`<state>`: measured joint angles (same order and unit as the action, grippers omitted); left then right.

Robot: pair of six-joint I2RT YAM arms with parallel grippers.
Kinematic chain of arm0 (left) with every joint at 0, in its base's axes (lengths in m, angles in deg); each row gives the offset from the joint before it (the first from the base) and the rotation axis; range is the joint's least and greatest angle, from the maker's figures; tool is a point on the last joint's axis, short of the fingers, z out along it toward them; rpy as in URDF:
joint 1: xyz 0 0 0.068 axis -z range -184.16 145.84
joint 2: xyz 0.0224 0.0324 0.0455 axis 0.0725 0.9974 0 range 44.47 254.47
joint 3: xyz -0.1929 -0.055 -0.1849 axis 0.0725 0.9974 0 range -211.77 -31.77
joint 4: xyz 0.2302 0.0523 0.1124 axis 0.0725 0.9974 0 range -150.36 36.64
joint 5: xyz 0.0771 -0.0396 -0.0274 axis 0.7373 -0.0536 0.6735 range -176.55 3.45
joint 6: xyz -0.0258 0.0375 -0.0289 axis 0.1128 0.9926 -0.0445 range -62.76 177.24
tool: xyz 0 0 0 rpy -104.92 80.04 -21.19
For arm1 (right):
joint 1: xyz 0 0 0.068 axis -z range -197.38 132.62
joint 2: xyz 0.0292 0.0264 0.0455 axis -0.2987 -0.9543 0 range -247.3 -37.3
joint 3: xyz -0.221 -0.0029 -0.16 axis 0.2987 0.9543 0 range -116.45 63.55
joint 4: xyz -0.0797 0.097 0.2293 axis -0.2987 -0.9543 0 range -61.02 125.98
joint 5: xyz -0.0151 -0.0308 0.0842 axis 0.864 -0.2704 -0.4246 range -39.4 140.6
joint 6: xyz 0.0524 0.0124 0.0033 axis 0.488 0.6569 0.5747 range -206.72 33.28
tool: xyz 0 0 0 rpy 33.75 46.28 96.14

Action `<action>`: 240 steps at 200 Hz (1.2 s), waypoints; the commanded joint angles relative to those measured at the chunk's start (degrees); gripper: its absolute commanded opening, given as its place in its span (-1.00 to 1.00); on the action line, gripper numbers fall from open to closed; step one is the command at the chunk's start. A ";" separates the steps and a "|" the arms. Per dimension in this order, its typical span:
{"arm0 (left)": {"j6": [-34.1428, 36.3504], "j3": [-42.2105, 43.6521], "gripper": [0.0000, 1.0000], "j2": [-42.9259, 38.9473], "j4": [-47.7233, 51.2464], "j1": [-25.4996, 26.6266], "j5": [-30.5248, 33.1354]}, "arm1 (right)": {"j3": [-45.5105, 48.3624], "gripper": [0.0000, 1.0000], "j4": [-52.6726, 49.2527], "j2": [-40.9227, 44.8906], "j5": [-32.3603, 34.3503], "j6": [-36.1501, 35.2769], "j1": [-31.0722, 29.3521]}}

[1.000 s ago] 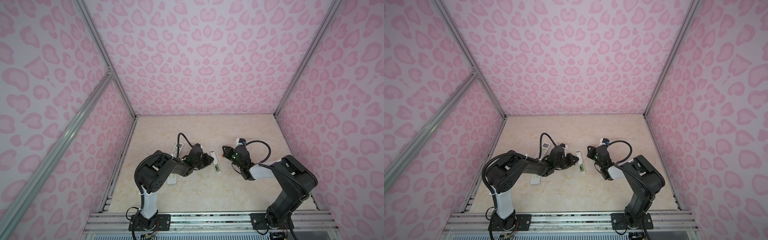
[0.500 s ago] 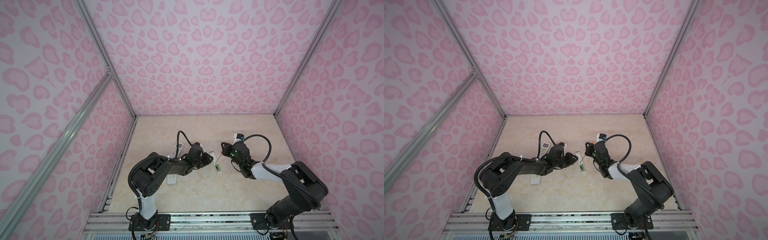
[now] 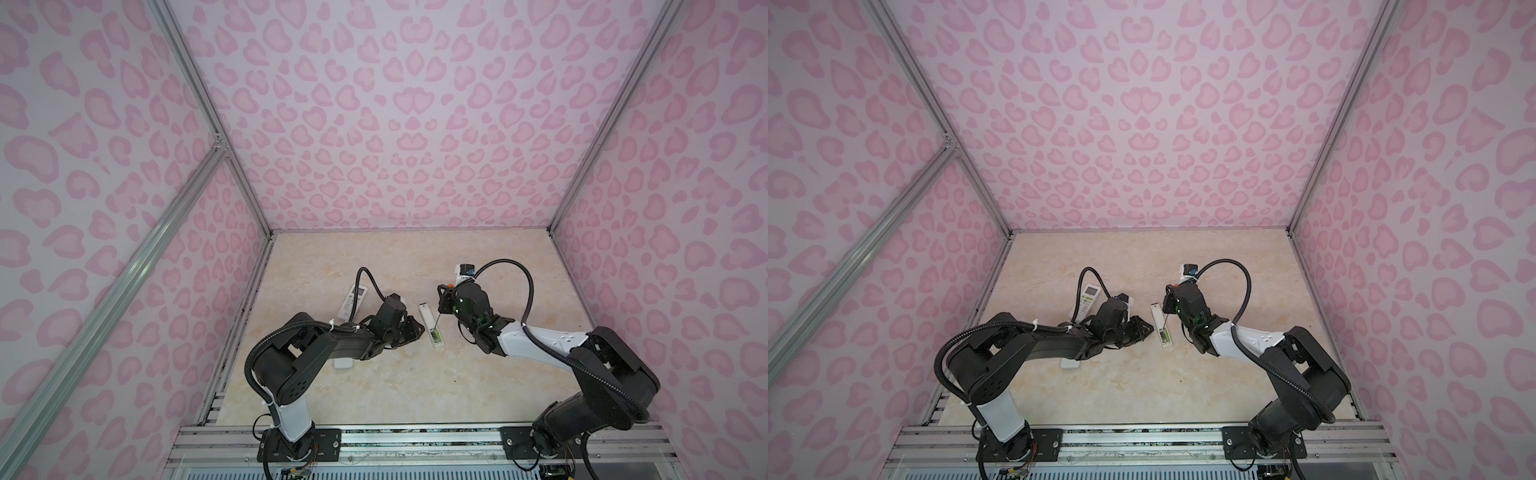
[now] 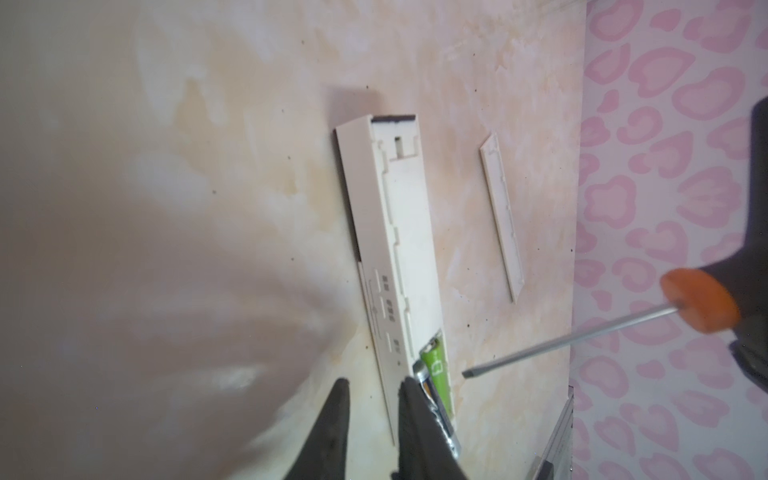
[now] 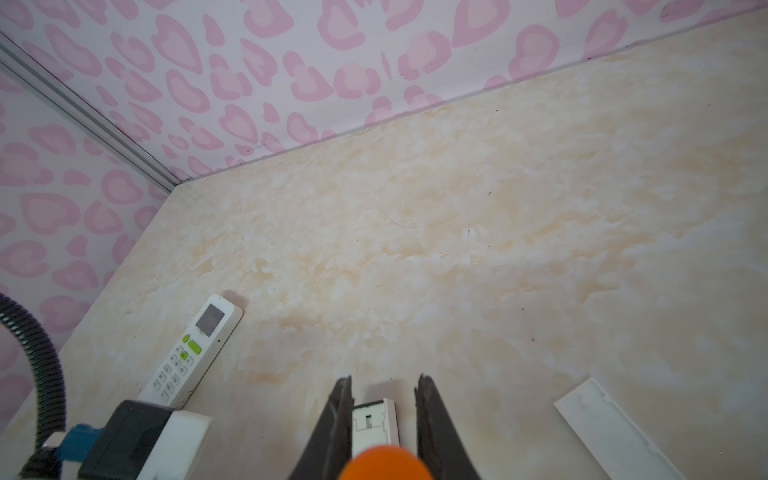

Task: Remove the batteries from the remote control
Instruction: 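Lever the batteries out of the compartment with the right gripper's screwdriver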

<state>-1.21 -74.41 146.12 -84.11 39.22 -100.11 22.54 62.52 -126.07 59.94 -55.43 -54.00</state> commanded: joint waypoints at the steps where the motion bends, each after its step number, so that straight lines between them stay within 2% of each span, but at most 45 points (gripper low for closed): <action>1: -1.20 0.37 -0.54 0.37 -0.86 0.56 -0.88 | -0.21 -1.00 -1.59 -0.50 1.38 -2.12 -0.67; 80: -2.69 0.66 -0.64 1.52 -1.31 1.34 -2.21 | 0.32 -1.00 -3.32 -0.63 1.74 -2.63 -1.79; 163: -3.68 1.59 -0.77 2.50 -2.05 1.54 -1.49 | 0.46 -1.00 1.77 -3.70 -3.22 3.36 -0.36; 240: -3.62 2.77 -0.79 2.07 -1.97 1.55 -0.16 | 0.75 -1.00 1.19 -1.76 -3.10 4.37 -0.72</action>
<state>-5.28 -71.94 148.10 -87.08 40.81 -101.68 22.91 62.28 -128.23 56.53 -51.70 -54.46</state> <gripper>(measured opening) 0.107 0.212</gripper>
